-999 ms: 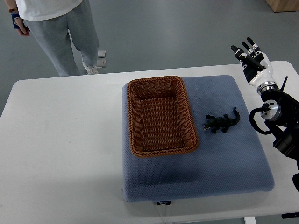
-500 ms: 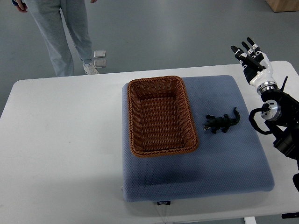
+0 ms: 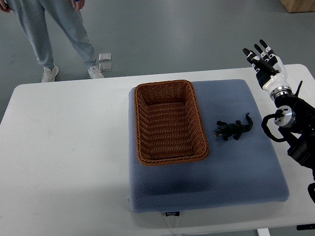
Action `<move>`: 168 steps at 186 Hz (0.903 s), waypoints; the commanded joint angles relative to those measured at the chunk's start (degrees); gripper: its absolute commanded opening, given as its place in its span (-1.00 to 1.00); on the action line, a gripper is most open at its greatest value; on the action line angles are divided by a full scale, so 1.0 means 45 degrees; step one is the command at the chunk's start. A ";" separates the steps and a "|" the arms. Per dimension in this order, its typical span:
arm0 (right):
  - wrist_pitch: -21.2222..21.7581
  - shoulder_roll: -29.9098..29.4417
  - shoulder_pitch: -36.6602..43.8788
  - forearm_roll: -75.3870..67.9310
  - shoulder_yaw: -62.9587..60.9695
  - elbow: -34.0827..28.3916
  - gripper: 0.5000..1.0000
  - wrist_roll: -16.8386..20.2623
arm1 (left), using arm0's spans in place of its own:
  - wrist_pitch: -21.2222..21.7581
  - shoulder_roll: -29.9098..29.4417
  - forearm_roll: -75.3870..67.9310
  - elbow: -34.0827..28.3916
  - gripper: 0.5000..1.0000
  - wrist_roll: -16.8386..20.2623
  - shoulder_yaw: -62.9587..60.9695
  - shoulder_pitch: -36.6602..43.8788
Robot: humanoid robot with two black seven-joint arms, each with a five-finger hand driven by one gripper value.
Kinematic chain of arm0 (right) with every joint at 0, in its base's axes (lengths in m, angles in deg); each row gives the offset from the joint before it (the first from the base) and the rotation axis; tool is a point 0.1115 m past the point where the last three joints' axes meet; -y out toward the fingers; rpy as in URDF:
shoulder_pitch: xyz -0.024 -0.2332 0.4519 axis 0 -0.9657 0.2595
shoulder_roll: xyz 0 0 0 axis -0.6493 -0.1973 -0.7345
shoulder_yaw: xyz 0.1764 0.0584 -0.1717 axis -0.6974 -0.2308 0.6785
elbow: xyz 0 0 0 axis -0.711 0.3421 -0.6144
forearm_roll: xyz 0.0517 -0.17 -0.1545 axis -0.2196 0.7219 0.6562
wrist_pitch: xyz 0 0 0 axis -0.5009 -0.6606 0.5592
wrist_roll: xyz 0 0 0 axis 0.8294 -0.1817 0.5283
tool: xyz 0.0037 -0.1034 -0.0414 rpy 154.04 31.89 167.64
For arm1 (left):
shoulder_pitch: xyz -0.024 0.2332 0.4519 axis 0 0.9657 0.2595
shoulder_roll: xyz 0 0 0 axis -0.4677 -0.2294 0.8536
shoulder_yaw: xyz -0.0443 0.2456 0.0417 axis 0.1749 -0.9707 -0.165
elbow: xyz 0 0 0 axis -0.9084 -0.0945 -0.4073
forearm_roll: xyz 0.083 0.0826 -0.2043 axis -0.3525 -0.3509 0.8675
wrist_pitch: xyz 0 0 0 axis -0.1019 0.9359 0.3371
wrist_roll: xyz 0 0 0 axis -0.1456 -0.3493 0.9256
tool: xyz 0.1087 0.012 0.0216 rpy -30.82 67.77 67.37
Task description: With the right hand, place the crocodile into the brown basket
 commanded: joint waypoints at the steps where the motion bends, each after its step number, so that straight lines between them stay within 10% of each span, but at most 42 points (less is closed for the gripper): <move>1: 0.0014 0.0011 0.0000 0.0008 0.0038 0.0000 0.72 -0.0001 | 0.0002 0.0000 0.0000 0.0019 1.00 0.0000 -0.0019 0.0000; 57: -0.0553 0.0578 -0.0098 0.0281 0.0389 -0.0782 0.71 0.0019 | 0.0002 0.0000 0.0000 0.0000 1.00 0.0000 -0.0019 0.0000; 168: 0.1752 0.7668 0.0449 1.2625 0.5096 -0.6836 0.71 -0.0470 | 0.0002 0.0000 0.0000 0.0039 1.00 0.0000 0.0020 -0.0059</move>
